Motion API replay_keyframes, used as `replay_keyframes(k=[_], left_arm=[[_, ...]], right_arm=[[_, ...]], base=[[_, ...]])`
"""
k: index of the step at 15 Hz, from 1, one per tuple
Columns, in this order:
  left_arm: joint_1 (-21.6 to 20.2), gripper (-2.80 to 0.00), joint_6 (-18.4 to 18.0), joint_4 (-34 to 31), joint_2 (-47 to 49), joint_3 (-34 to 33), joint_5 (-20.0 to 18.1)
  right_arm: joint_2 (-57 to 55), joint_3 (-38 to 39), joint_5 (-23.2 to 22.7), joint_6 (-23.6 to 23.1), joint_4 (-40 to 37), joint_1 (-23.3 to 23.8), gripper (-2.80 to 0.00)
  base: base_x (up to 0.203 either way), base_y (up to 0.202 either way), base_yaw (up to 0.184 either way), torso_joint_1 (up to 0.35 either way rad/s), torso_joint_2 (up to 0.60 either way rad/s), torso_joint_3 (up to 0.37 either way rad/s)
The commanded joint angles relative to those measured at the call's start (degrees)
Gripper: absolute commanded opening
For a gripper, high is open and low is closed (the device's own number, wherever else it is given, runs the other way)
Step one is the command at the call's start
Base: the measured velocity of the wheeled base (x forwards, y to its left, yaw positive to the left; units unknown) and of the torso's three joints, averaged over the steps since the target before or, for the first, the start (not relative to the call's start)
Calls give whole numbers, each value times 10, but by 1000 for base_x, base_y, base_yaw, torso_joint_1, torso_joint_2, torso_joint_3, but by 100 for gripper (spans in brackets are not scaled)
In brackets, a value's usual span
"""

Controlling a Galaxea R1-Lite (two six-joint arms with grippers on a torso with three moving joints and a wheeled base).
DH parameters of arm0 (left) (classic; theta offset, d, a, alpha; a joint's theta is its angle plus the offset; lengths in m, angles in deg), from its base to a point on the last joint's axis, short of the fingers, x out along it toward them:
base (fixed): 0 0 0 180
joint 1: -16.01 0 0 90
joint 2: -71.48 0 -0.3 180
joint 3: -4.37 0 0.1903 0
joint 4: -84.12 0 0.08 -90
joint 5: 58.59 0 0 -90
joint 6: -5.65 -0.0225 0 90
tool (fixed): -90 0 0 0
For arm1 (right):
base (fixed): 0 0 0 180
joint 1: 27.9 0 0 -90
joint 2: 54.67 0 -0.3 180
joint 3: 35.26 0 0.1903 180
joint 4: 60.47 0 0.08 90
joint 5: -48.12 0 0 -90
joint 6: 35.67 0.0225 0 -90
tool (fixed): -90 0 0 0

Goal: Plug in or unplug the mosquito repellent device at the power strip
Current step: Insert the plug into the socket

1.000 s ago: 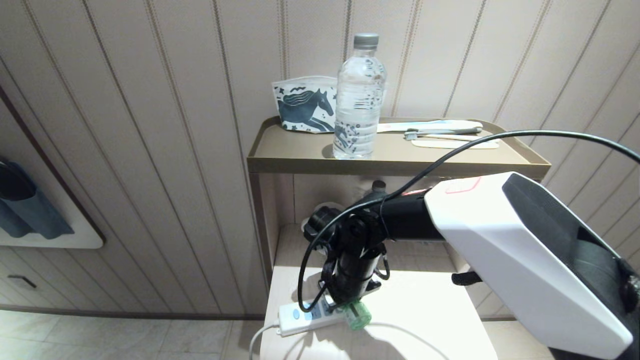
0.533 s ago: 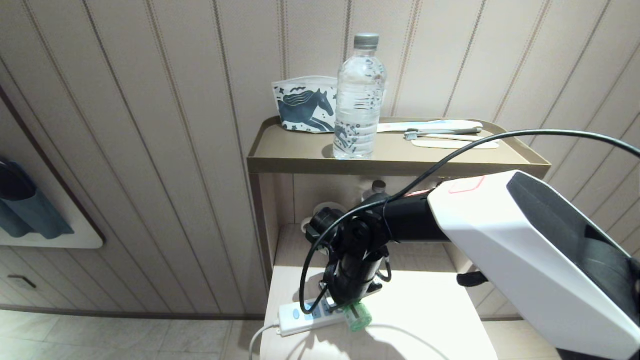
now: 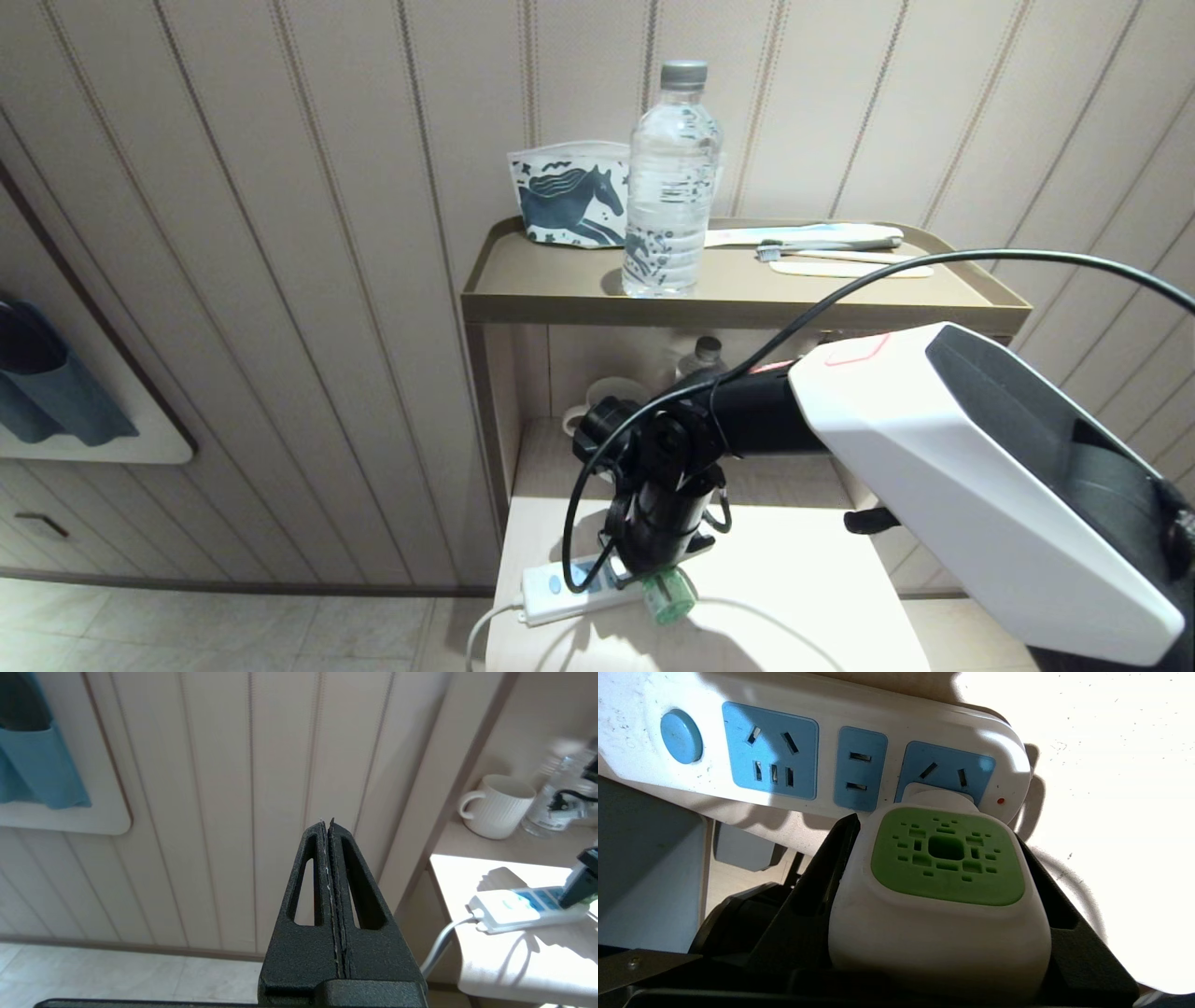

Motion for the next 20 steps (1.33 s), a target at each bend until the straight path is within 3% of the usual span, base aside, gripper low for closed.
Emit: replay_keyframes(k=[1, 7, 8, 20], left_arm=[[0, -280, 1, 1, 1, 0, 0], [0, -280, 1, 1, 0, 0, 0], [0, -280, 0, 1, 1, 0, 0], [0, -280, 0, 1, 0, 0, 0]], right_arm=[[-1, 12, 13, 1, 2, -2, -280], [9, 15, 20, 1, 24, -4, -280], [12, 15, 22, 1, 24, -4, 0], [88, 13, 23, 5, 22, -9, 0]], base=[[0, 0, 0, 0, 0, 0], [0, 0, 0, 0, 0, 0], [0, 0, 0, 0, 0, 0], [0, 0, 0, 0, 0, 0]])
